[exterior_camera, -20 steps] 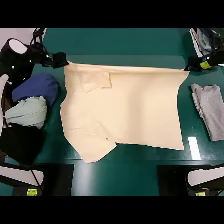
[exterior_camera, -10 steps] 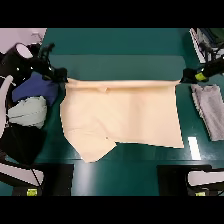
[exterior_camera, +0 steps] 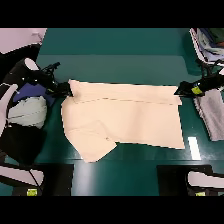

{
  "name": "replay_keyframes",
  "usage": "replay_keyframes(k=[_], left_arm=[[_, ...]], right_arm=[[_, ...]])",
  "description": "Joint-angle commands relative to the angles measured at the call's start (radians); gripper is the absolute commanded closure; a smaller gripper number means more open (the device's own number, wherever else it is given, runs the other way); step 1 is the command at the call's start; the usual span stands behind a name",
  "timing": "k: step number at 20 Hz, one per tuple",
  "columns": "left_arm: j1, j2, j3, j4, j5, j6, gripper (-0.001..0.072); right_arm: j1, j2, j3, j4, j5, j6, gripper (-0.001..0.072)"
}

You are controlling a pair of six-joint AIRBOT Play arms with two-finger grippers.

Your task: Fold the shirts.

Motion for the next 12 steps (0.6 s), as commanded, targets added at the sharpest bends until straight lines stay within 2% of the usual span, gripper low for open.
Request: replay_keyframes(k=[1, 5, 7, 12], left_arm=[[0.001, 0.124, -0.031, 0.132, -0.035, -0.005, 0.0205], [0.001, 0.366, -0.299, 0.124, -0.018, -0.006, 0.0205], [0.000, 0.483, -0.496, 0.104, -0.006, -0.043, 0.0204], [0.000, 0.755, -0.894, -0.058, 0.014, -0.105, 0.0205]], right_arm=[[-0.017, 0.111, -0.066, 0.026, 0.075, 0.003, 0.0355], [-0.019, 0.314, -0.196, 0.089, 0.079, 0.003, 0.0356], [-0.019, 0.390, -0.239, 0.104, 0.052, 0.003, 0.0355], [-0.019, 0.482, -0.276, 0.103, 0.011, 0.003, 0.0355]])
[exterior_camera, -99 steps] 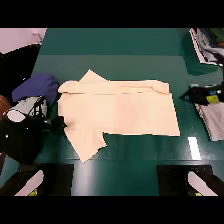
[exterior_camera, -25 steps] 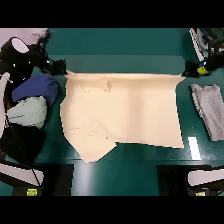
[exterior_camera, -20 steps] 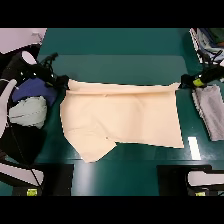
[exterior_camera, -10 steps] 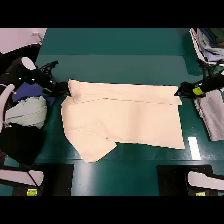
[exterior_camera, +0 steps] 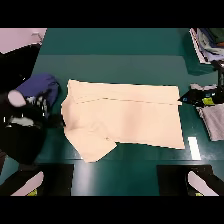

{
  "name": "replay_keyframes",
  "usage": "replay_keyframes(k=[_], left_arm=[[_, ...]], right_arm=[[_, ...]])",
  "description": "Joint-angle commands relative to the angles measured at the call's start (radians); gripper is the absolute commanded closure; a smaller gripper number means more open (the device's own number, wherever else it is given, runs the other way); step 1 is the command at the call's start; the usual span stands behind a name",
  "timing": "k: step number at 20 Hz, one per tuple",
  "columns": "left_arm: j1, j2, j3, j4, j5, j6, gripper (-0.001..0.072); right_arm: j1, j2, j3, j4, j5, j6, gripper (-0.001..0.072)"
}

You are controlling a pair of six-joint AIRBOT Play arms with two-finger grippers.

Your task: Fold the shirts.

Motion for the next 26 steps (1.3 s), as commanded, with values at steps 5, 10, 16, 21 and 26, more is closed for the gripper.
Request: replay_keyframes(k=[5, 10, 16, 21, 26], left_arm=[[0.000, 0.217, -0.351, -0.204, 0.103, -0.062, 0.0205], [0.000, 0.217, -0.426, -0.367, 0.280, -0.044, 0.0205], [0.000, 0.216, -0.440, -0.448, 0.279, 0.053, 0.0683], [0.000, 0.225, -0.343, -0.355, 0.145, 0.072, 0.0684], [0.000, 0.225, -0.253, -0.335, 0.142, 0.077, 0.0684]], right_arm=[[0.000, 0.055, -0.026, 0.009, -0.032, 0.000, 0.0356], [0.000, 0.056, -0.026, 0.009, -0.025, 0.000, 0.0356], [-0.002, 0.056, -0.026, -0.008, 0.019, -0.005, 0.0356], [-0.161, 0.060, -0.177, -0.156, 0.191, -0.023, 0.0356], [-0.421, -0.003, -0.412, -0.201, 0.152, -0.040, 0.0327]])
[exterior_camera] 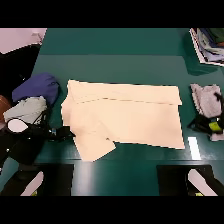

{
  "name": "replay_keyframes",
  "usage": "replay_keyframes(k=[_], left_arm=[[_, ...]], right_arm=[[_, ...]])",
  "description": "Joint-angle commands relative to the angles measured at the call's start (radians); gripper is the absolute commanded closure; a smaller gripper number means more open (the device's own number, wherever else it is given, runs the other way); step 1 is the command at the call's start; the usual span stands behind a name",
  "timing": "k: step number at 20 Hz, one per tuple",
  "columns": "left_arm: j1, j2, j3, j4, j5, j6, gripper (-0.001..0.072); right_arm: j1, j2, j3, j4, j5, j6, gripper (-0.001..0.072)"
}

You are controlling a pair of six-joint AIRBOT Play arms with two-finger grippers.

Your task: Fold the shirts.

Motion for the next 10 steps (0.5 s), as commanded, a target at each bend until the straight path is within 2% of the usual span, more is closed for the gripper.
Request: replay_keyframes(k=[1, 5, 8, 9, 10], left_arm=[[0.000, 0.001, 0.047, 0.016, -0.013, 0.008, 0.0684], [0.000, 0.001, 0.046, 0.029, -0.011, 0.008, 0.0683], [0.000, 0.001, 0.047, 0.066, -0.026, 0.008, 0.0683], [0.001, 0.001, 0.050, 0.101, -0.054, 0.007, 0.0683], [0.001, 0.001, 0.058, 0.137, -0.090, 0.005, 0.0684]], right_arm=[[-0.135, -0.060, -0.147, -0.030, -0.020, -0.018, 0.0327], [-0.050, -0.160, -0.203, -0.030, -0.048, -0.018, 0.0327], [0.037, -0.166, -0.203, -0.030, -0.069, -0.017, 0.0332], [0.056, -0.147, -0.203, -0.031, -0.076, -0.018, 0.0394], [0.068, -0.118, -0.203, -0.035, -0.079, -0.018, 0.0514]])
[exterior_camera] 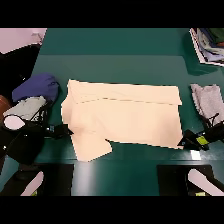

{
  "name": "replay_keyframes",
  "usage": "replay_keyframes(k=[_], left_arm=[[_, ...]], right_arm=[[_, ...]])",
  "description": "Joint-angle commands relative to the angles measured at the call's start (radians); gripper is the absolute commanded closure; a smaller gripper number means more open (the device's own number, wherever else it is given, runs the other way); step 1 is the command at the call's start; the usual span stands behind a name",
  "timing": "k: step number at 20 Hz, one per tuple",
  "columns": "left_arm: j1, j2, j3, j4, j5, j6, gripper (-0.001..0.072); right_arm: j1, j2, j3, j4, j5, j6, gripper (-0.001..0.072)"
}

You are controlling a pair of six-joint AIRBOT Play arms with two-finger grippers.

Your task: Fold the shirts.

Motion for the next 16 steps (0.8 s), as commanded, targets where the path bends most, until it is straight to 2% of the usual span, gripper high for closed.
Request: replay_keyframes(k=[1, 2, 3, 7, 9, 12, 16], left_arm=[[0.000, 0.001, 0.022, 0.116, -0.102, -0.011, 0.0684], [0.000, 0.001, 0.036, 0.148, -0.145, -0.017, 0.0685], [0.000, 0.002, 0.052, 0.174, -0.182, -0.029, 0.0686], [0.000, 0.144, 0.084, 0.193, -0.299, -0.089, 0.0685], [0.000, 0.179, 0.156, 0.177, -0.325, -0.088, 0.0684], [0.000, 0.165, 0.285, 0.162, -0.196, -0.076, 0.0684], [0.000, 0.017, 0.370, 0.160, -0.023, -0.016, 0.0684]], right_arm=[[0.057, 0.055, -0.011, -0.017, -0.045, -0.002, 0.0584], [0.058, 0.091, -0.011, -0.017, -0.040, -0.002, 0.0657], [0.058, 0.134, -0.011, -0.019, -0.025, -0.004, 0.0696], [0.058, 0.302, 0.005, -0.053, 0.128, -0.018, 0.0697], [0.058, 0.386, 0.057, -0.092, 0.177, -0.006, 0.0697], [0.059, 0.436, 0.155, -0.084, 0.129, -0.002, 0.0698], [0.181, 0.267, 0.286, -0.085, 0.019, -0.002, 0.0698]])
